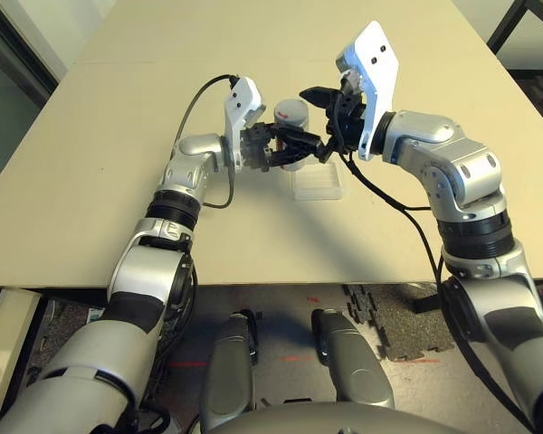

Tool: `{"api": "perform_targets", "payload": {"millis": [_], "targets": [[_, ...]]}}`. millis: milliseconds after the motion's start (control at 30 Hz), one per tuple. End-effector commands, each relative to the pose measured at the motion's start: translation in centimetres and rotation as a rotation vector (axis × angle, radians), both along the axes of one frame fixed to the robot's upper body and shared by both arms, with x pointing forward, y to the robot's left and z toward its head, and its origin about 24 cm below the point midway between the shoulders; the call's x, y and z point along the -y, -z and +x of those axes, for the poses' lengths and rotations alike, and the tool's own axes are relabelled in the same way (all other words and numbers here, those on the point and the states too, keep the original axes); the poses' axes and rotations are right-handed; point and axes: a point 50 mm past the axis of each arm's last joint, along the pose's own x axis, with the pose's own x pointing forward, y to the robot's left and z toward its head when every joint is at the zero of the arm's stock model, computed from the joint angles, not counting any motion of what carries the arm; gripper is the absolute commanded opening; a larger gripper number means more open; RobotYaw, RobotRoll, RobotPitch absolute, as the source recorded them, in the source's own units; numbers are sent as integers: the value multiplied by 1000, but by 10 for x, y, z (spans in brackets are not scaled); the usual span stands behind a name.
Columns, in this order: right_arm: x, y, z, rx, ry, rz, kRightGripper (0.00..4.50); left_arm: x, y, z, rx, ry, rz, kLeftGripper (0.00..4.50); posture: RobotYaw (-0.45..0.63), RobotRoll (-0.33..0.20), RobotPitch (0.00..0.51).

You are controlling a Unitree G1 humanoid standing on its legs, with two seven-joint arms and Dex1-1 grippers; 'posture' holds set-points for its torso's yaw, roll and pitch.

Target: Pour the medicine from the bottle into the box.

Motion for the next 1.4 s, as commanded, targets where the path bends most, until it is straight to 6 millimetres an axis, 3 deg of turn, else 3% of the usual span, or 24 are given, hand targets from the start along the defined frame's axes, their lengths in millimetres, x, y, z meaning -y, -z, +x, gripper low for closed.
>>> {"api": "perform_targets", "payload": {"millis": [33,467,567,700,1167,1400], "targets": [[-3,0,0,3,-2,-4,4500,3,2,-2,9,20,18,2770,-191,0,164],[-4,-1,2,-2,12,17,4500,2,4,-3,5,22,24,2770,-190,0,167],[-4,-2,2,-1,12,20,3862,2,4,-3,3,21,25,2770,-190,0,167],[-4,-1,2,-2,11,20,2536,2,4,-3,2,20,25,2770,-189,0,167],[-2,2,1,-13,-32,25,2529,4,-1,-5,22,42,16,2770,-187,0,167],[11,-11,3,20,-262,44,2529,9,-15,-15,57,143,25,2770,-178,0,170]]}}
